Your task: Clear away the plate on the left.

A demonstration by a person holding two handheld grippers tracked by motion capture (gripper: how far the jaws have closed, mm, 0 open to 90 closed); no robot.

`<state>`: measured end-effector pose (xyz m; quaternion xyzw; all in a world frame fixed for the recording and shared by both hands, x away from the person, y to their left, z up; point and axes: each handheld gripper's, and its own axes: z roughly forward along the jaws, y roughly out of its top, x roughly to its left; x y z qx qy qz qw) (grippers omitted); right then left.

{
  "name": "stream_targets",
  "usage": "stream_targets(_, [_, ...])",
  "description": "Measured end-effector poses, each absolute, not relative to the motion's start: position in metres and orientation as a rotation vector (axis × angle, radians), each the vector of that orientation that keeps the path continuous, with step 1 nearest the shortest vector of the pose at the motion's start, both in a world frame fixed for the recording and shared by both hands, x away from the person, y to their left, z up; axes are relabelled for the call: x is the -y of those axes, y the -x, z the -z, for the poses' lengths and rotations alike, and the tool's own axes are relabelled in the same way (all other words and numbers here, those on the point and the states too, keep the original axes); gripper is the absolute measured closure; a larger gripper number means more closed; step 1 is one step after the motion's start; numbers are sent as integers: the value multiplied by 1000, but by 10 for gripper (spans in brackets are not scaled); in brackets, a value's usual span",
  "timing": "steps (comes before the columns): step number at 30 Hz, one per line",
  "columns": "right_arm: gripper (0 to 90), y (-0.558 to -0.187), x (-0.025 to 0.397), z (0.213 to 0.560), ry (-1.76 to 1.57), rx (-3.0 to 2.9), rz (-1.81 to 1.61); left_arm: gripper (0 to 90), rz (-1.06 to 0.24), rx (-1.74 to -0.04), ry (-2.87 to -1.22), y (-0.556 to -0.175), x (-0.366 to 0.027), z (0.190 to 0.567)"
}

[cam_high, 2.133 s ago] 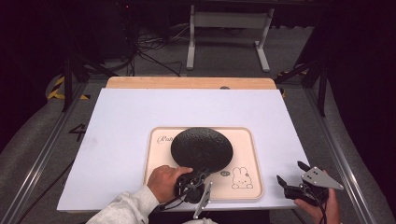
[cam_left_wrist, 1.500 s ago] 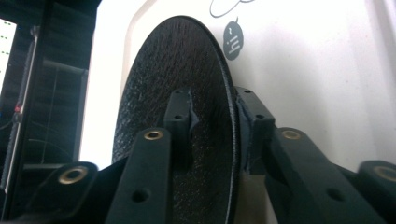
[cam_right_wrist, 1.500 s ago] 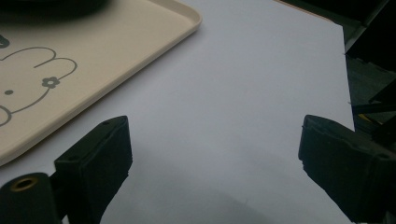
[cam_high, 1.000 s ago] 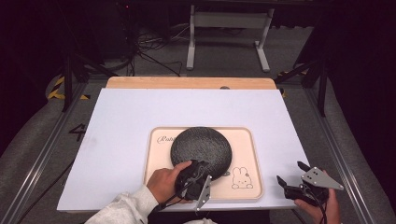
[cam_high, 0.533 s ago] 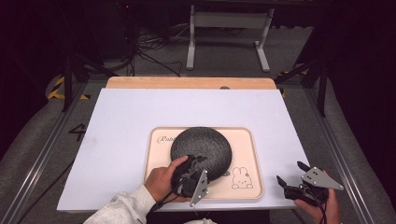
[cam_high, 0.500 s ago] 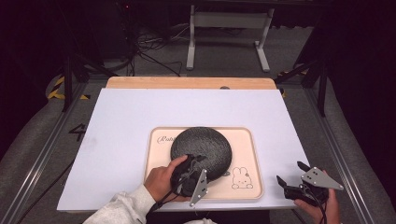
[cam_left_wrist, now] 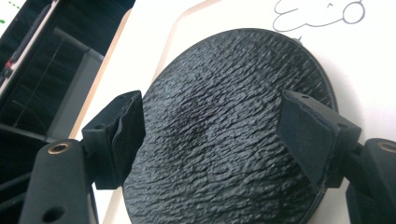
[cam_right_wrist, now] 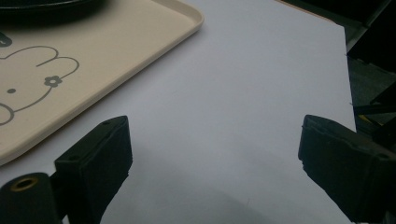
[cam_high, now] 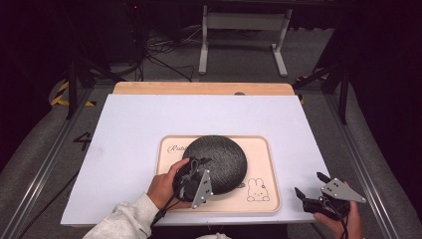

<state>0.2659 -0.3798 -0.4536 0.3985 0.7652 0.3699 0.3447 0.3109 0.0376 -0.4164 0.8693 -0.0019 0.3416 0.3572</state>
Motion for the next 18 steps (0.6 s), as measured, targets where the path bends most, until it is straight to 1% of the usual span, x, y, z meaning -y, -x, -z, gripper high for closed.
stream_targets(4, [105,-266,380,454,-1035,-1986,-960,244,-855,-32,-2240,-313,-43,414])
stream_targets(10, [105,-266,380,454,-1037,-1985,-961,239,-852,-55,-2243,-319,-53,411])
stream_targets(18, [105,-266,380,454,-1038,-1985,-959,237,-835,-129,-2242,-328,-68,410])
